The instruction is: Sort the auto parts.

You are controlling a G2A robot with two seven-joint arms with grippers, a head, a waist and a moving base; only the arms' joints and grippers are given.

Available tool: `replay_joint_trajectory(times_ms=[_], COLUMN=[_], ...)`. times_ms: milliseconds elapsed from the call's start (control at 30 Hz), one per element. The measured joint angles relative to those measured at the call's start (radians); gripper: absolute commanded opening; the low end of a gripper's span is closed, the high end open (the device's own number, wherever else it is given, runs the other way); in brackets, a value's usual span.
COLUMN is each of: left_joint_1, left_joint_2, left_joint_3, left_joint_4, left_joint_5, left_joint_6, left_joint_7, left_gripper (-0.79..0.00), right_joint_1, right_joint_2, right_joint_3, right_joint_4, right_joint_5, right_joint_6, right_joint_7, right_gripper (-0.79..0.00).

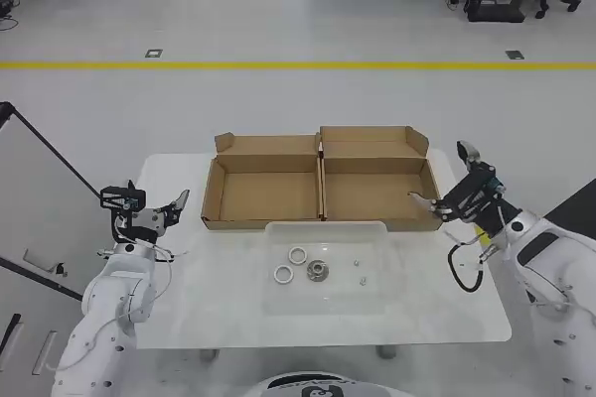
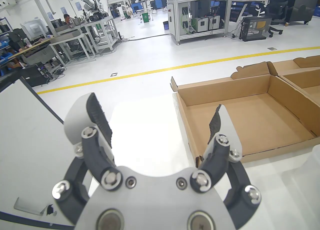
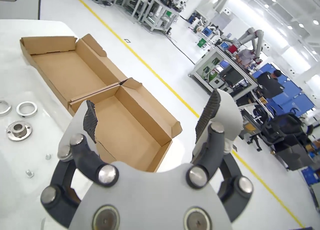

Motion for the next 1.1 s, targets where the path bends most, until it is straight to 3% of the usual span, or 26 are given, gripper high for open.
replay_joint_trajectory(times_ms=[400,700,1100], left_joint_1=[0.000,0.000,0.000], left_joint_2=[0.000,0.000,0.000], left_joint_3=[0.000,0.000,0.000], left_joint_4=[0.000,0.000,0.000], left_joint_5=[0.000,0.000,0.000], left_joint_6=[0.000,0.000,0.000], left_joint_7=[0.000,0.000,0.000], left_gripper=[0.000,0.000,0.000], right_joint_1=[0.240,0.399,0.647], right_joint_2=[0.039,0.130,0.291], right_joint_3=[-0.144,-0.366,-0.672], right_joint_4=[0.010,0.031,0.112], right_joint_5=[0.079,0.213,0.279], right_joint_6=[-0.316,-0.314,-0.314], right_joint_7=[0.295,0.536,0.540], right_gripper=[0.000,0.000,0.000])
